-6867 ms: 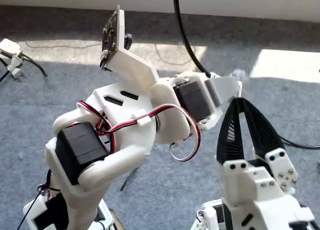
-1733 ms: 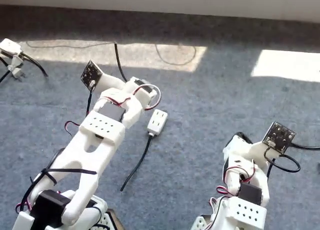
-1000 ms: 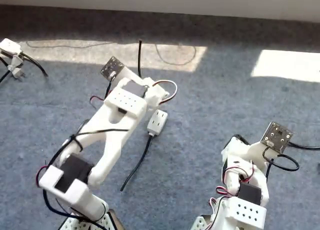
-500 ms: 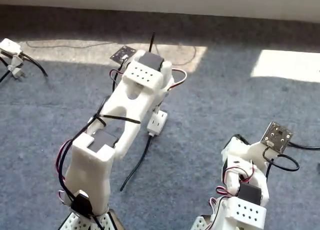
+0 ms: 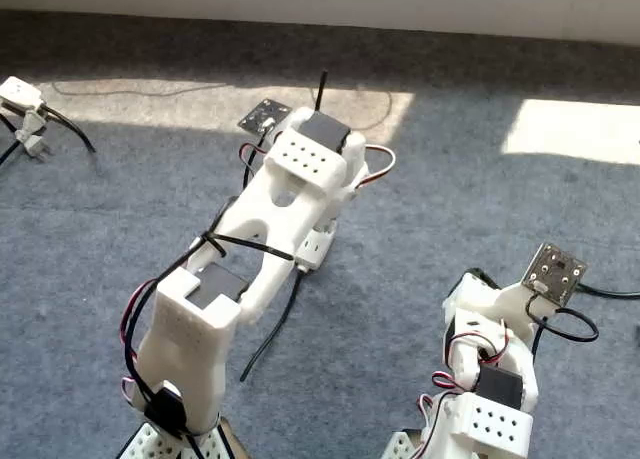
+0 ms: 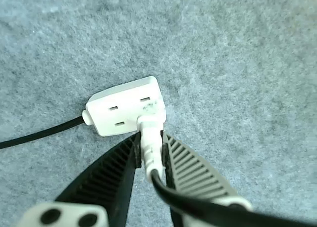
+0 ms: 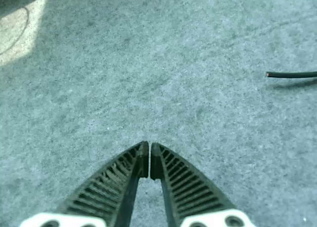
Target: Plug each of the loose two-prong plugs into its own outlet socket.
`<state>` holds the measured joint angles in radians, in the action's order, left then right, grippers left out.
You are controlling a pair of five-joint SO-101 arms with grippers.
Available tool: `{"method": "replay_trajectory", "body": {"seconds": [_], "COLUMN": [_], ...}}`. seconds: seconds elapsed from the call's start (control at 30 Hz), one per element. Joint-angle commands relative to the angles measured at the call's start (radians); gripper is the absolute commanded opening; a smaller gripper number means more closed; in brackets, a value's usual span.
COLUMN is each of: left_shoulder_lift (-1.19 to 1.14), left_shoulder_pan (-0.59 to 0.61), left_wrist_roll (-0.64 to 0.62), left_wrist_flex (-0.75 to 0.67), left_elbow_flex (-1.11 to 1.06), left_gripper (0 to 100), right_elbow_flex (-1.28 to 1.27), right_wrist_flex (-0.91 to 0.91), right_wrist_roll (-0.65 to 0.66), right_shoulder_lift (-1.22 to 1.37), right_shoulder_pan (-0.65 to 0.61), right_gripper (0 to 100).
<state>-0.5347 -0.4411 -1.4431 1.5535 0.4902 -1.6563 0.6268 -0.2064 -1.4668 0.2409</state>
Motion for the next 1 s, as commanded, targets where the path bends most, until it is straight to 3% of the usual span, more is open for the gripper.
{"method": "replay_trajectory", "body": {"seconds": [0.0,0.37,0.7,0.97], "left_shoulder_lift": [-0.028,-0.059,-0.054,-0.056], "left_shoulder_pan": [0.025,0.051,0.054,0.047], "left_wrist_roll": [-0.011,-0.006,-0.006,-0.009], "left_wrist_flex": [-0.028,-0.054,0.043,0.037], "left_elbow_flex": [0.035,0.030,0.028,0.030], "left_gripper": [1,1,1,1], "right_elbow_flex": [0.007,0.007,0.007,0.007], "right_wrist_flex": [0.004,0.004,0.004,0.004], "right_wrist_roll": [-0.003,-0.003,-0.003,-0.003], "right_shoulder_lift": [-0.010,-0.010,-0.010,-0.010], "right_shoulder_pan": [-0.007,-0.007,-0.005,-0.005], "right_gripper": [2.9,2.9,2.9,2.9]}}
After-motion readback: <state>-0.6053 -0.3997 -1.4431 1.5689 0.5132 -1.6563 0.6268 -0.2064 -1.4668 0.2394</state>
